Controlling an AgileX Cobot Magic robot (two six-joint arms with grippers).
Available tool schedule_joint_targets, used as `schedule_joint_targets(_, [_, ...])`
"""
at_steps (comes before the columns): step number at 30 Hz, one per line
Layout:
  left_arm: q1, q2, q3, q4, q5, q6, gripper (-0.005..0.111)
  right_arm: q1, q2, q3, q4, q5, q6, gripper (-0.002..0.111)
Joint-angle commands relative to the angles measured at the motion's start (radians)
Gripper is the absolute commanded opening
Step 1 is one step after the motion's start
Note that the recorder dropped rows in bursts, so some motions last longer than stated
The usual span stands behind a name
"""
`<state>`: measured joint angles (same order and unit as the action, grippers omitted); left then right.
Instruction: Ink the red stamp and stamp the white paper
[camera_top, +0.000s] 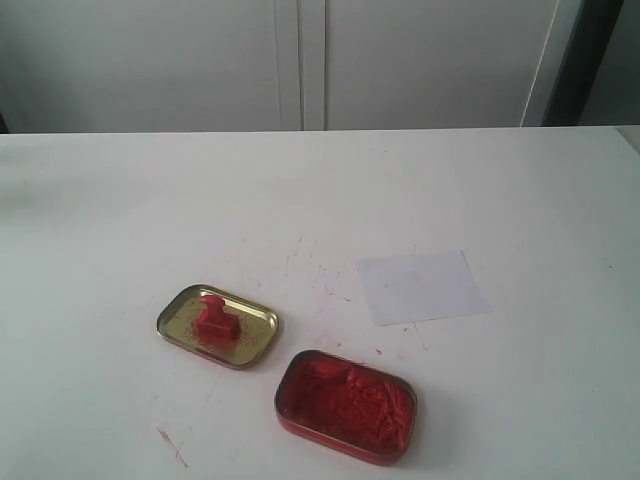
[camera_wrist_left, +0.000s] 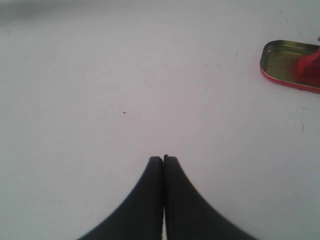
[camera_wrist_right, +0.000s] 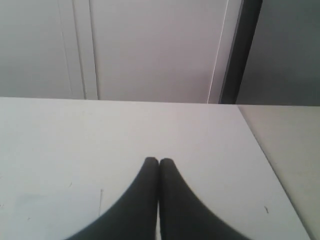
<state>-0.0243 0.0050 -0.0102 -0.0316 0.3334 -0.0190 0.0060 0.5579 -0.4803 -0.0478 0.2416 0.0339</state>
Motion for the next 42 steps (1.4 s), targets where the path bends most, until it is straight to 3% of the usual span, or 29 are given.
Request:
schedule_joint_targets(1, [0.002,-0.005,0.01,-0.005,0.003,-0.003,0.0,-0.006,0.079,-0.079,-0.005,0.105,-0.012,0.0])
schedule_joint_targets(17, [0.002,-0.005,0.01,-0.005,0.003,-0.003,0.0,-0.006,0.386,-0.348,0.055,0.355,-0.057,0.0])
schedule_joint_targets(34, [0.002,-0.005,0.01,-0.005,0.003,-0.003,0.0,-0.007,0.675,-0.574,0.17,0.491,-0.121,0.0])
schedule_joint_targets(42, [0.002,-0.005,0.01,-0.005,0.003,-0.003,0.0,0.064,0.758,-0.649,0.197,0.508,-0.162,0.0])
